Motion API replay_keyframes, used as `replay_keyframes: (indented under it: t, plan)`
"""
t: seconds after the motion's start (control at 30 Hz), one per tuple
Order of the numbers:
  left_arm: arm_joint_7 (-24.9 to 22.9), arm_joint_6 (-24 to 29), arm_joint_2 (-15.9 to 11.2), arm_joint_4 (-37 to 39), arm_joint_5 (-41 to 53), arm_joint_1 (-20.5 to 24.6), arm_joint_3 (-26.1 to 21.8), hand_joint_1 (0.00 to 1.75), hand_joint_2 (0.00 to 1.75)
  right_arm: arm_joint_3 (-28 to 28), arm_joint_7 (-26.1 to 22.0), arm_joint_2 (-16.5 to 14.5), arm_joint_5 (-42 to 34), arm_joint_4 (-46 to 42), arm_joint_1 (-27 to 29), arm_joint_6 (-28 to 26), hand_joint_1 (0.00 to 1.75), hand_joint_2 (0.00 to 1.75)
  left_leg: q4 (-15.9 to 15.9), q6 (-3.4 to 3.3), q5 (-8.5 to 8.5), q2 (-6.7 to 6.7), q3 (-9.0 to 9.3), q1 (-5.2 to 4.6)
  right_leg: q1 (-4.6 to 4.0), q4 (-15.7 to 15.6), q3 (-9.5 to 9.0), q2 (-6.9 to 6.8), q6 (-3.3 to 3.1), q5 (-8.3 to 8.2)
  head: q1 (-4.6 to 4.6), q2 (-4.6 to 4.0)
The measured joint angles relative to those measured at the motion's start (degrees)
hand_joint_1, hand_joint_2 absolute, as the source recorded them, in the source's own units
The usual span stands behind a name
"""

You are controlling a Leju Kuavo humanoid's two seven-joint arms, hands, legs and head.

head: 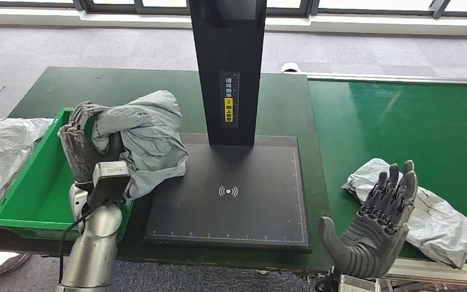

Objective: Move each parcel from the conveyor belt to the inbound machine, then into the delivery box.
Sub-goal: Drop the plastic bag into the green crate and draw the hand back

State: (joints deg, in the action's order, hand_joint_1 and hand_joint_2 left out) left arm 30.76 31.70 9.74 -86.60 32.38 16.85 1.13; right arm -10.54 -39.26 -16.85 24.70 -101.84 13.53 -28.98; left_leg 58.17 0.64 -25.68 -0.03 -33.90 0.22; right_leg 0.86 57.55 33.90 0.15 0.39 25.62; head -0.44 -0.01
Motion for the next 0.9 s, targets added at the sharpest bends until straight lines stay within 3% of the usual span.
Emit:
replay_keyframes:
  t: [0.17,0.33,0.6,0.9]
  plan:
    - [-0.14,-0.8,-1.9,1.73,-1.29,6.11,-3.88,1.75,1.75,-1.35,-0.77,0.44,-1.89,2.2,-0.86,-3.38,0.0,1.75,0.0,0.03,0.05,0.0,0.0,0.01,-0.01,0.01,0.01,0.02,-0.02,-0.03,0.01,0.01]
    - [-3.89,-0.28,-4.3,4.31,-1.25,10.7,-6.43,1.75,1.75,-4.14,-0.86,1.87,-4.5,4.57,-1.81,-7.62,0.0,1.75,0.0,0.02,0.05,-0.01,-0.01,0.01,-0.01,0.01,0.02,0.02,-0.02,-0.03,0.01,0.01]
    - [-6.75,1.05,-9.52,21.69,4.31,16.67,-11.58,1.75,1.75,-5.82,-0.87,3.56,-5.99,7.11,-2.79,-8.47,0.0,1.75,0.0,0.04,0.07,0.02,0.0,0.02,-0.02,0.03,0.06,0.07,-0.03,-0.03,0.0,0.0]
    - [-6.62,2.92,-10.92,37.92,8.38,17.34,-13.39,1.75,1.75,-5.81,-0.87,4.09,-5.55,9.33,-3.9,-6.17,0.0,1.75,0.01,0.03,0.06,-0.01,-0.1,0.01,0.0,0.02,0.11,0.06,-0.02,-0.03,0.02,0.01]
